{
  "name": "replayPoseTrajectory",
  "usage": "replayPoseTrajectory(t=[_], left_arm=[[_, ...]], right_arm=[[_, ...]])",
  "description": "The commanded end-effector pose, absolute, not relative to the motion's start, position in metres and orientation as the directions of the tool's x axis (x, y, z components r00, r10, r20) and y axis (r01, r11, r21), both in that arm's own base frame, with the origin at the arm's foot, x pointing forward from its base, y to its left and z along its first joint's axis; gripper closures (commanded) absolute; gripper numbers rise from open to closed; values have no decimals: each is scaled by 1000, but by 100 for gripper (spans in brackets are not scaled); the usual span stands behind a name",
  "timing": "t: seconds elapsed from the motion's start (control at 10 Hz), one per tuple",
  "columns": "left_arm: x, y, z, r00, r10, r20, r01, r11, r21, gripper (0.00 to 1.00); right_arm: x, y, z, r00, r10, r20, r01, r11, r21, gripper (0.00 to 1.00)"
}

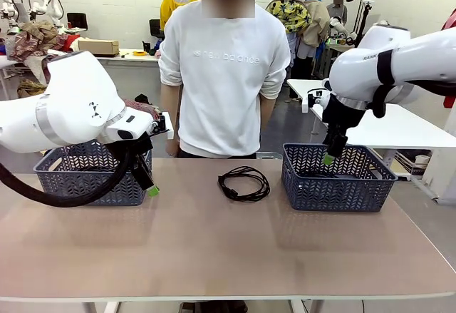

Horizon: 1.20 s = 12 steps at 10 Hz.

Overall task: Organize the cables according to human instructions.
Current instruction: Pick up a bundle of cables and place it in the basket indicated by the human.

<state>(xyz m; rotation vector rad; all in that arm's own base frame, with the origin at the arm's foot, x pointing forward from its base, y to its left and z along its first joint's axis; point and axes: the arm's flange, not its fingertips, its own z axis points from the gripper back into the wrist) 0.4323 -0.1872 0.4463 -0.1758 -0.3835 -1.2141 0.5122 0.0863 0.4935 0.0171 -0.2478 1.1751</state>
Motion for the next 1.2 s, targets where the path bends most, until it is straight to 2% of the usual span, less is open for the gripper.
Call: replayPoseTrajectory(t=[0.0, 0.2, 0.5, 1.1], left_arm=[[432, -187, 448, 305, -876, 373, 933, 354, 70, 0], [432, -187, 448, 305, -876, 373, 933, 354, 70, 0], [432, -187, 448, 305, -876, 373, 933, 354, 70, 0], [432, -187, 448, 305, -876, 373, 933, 354, 70, 0]], right_arm=[[483, 101, 486, 419, 856, 304, -883, 462, -85, 0], [461, 111, 476, 429, 798, 424, -862, 502, -72, 0], [435, 120, 472, 388, 782, 487, -879, 473, -59, 0], [438, 127, 474, 427, 786, 448, -867, 497, -46, 0]])
